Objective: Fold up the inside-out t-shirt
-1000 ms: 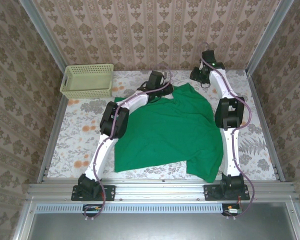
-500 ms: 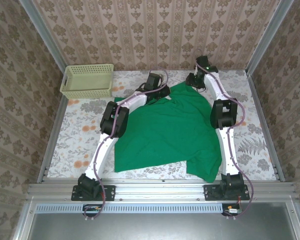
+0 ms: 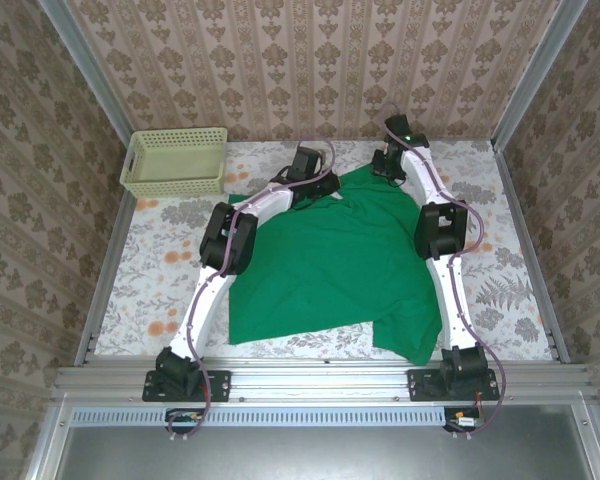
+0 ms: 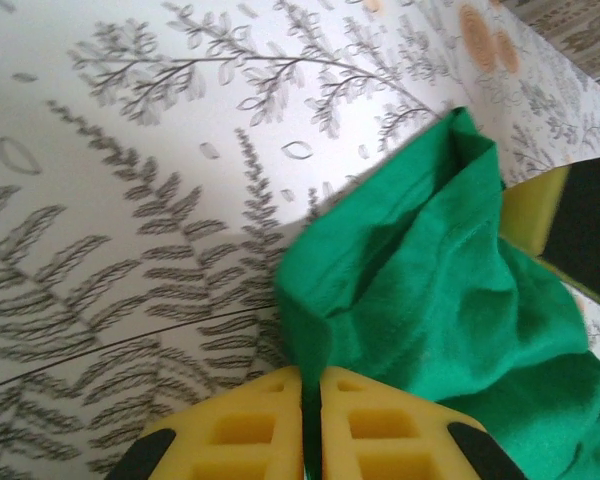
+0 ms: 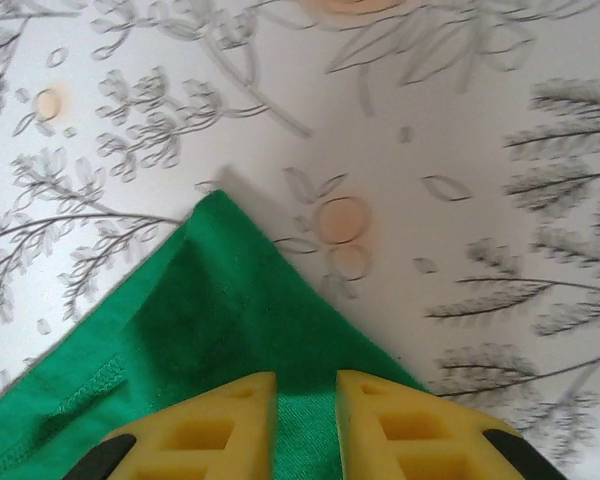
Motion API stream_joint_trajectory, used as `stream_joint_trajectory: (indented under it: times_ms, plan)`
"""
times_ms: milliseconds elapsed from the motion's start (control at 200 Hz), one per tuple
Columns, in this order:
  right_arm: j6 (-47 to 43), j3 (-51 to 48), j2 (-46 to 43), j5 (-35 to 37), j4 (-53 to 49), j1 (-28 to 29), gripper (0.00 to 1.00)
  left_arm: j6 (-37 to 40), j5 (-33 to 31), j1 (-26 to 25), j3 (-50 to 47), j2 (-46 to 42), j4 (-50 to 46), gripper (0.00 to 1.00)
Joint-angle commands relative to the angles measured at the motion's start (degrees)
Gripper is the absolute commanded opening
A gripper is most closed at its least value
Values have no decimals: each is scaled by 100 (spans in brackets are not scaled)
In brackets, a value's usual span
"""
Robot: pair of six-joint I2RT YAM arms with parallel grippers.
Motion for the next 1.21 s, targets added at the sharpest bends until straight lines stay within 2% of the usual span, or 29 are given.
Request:
stream_joint_trajectory:
  times_ms: [0,260,450,600,740,845,920,1075,1200]
  plan:
    - [283,127,83,185,-338,-144,26,-154,-15,137,-272,-252,-7,14]
    - [215,94,20,98,-323,-157,25,-38,-196,184,-454,-456,-111,27]
    - [-27,-331,-380,-65,-50,-131,28,335,-135,34,398,-139,-571,42]
    - [104,-706,-662,251,-39,-177,30,527,-221,-148,1546,424,-1326,43]
    - [338,-1091,-763,105,80,-325,30,455,-108,-276,1623,457,-1067,43]
    - [593,-1220,-782,332,-196,-414,29,483,26,-377,1717,487,-878,42]
    - [839,-1774,-1014,269,-88,-486,27,482,181,-451,1920,601,-840,42]
    - [1051,-3498,-1926,-114,975,-498,27,390,385,-602,2543,1072,-1172,43]
    - [1105,-4411,-2516,-97,1483,-509,28,311,363,-642,2405,1161,-1440,42]
